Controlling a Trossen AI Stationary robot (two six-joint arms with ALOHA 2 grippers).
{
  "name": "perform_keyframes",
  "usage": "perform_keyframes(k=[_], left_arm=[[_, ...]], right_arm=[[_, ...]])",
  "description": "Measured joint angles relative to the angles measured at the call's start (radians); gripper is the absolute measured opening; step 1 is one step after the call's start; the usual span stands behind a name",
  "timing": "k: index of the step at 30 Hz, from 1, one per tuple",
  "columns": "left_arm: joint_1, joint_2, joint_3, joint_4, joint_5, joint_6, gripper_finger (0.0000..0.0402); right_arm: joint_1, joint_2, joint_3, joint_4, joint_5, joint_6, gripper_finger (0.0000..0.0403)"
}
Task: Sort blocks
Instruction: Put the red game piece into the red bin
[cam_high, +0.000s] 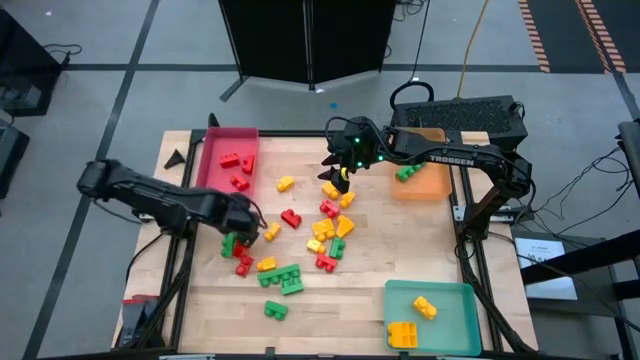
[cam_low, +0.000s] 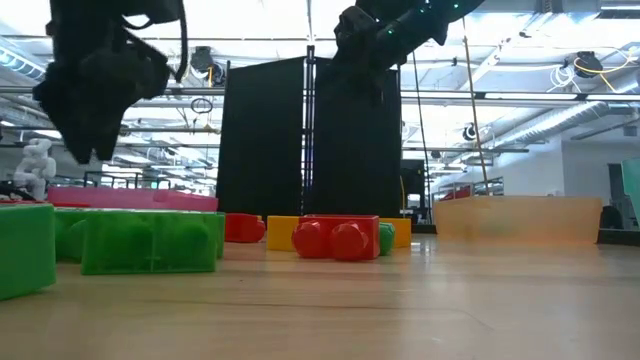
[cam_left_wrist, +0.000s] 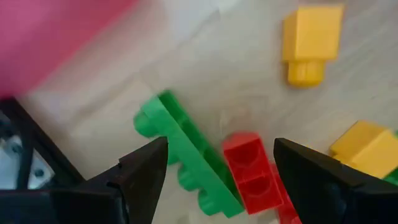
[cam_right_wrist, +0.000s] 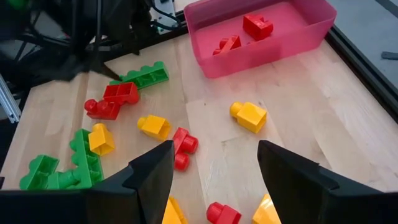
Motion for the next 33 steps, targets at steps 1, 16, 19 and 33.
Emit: perform_keyframes(k=[1, 16, 19, 33], left_arm=[[-0.018, 0.022, 0.0, 0.005, 0.001, -0.024, 0.0295], [-0.163, 0.237, 0.0, 0.131, 0.022, -0.233, 0.0295], [-0.165, 0.274, 0.0, 0.143, 0.023, -0.236, 0.0295], [-0.155, 0.374, -0.034, 0.234, 0.07, -0.227, 0.0272]], right_arm=[[0.0, 0.0, 0.0, 0.0, 0.0, 0.002, 0.0226], [0.0, 0.0, 0.0, -0.005, 0.0, 0.009, 0.0227], [0.0, 0.0, 0.0, -0.018, 0.0, 0.009, 0.0227], [0.0, 0.0, 0.0, -0.069, 0.0, -0.006, 0.0226]])
